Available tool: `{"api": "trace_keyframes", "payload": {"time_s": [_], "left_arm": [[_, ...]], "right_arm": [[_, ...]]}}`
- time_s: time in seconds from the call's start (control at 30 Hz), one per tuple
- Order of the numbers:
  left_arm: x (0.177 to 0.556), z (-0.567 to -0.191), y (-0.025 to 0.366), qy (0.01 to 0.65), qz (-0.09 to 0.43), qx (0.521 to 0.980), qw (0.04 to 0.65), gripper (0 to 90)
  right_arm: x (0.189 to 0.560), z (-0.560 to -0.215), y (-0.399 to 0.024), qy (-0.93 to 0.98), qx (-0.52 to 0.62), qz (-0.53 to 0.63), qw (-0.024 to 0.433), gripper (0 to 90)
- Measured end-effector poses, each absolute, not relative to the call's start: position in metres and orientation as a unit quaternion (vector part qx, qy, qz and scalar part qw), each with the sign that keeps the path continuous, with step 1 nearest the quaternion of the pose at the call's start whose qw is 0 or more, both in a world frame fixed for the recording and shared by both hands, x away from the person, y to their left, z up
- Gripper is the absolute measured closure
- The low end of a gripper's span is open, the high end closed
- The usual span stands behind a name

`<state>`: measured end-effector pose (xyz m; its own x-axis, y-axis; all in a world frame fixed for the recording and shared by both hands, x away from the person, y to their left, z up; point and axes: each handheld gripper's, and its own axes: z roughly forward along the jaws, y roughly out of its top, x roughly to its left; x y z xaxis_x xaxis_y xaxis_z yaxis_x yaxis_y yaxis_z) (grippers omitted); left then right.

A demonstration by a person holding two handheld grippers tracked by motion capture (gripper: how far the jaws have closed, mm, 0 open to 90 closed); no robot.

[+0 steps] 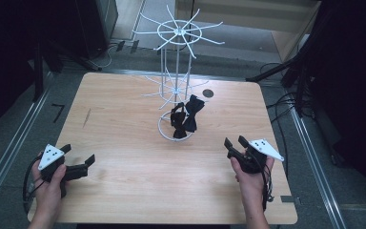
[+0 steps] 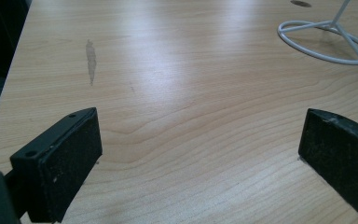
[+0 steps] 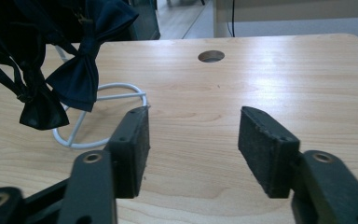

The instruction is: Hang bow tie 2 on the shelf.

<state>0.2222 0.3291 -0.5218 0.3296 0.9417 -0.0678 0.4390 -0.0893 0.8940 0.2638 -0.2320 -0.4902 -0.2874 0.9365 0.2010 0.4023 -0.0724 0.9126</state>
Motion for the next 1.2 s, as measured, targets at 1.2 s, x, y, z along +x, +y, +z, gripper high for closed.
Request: {"api": "trace_keyframes", "payload": {"time_s": [1.2], "left_arm": [[0.223, -0.522, 0.329, 0.505, 0.279, 0.684, 0.446, 0.0]], "right_arm": [[0.228, -0.511, -0.273, 0.675, 0.510, 0.469, 0.254, 13.6]]}}
